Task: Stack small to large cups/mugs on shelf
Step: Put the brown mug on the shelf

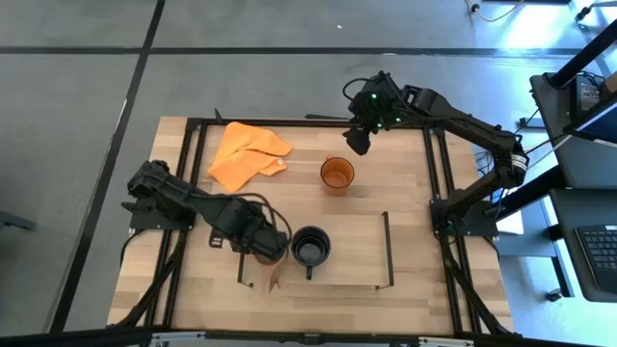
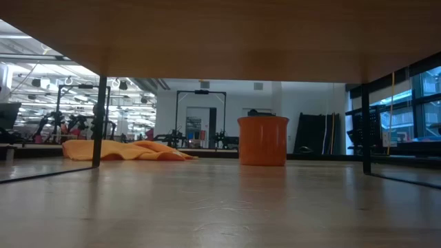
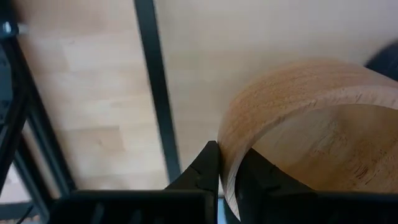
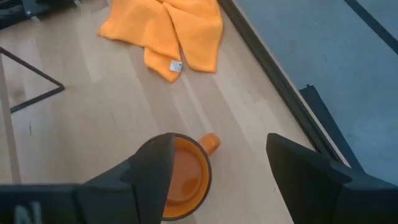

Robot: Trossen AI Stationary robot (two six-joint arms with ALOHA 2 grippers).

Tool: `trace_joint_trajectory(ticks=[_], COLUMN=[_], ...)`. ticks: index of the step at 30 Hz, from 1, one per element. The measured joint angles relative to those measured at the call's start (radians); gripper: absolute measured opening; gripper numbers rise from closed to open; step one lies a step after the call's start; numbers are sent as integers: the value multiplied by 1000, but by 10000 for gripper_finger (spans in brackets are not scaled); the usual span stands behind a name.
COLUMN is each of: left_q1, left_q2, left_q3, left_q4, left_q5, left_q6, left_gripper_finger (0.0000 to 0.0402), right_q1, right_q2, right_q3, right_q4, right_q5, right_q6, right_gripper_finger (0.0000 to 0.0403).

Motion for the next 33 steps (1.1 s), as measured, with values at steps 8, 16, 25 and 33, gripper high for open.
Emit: trace_joint_trajectory(ticks=[8,16,25,33], left_q1=[39,53,44,39], left_q2=[-5,-16,-39,-55], left_q3=[-77,-96,-100,-99], left_q4=[33,51,55,44], left_q5=[6,27,77,46], left_q6=[35,62,61,62], left_gripper_finger=[18,19,54,62], right_q1=[0,0,0,0], right_q2=[0,0,0,0], right_q3=[0,0,0,1], right_q4=[2,-11,-8,11], right_q5=[0,0,-9,-18], right_q6=[-4,-23,-31,-31], right_gripper_finger=[255,255,255,255])
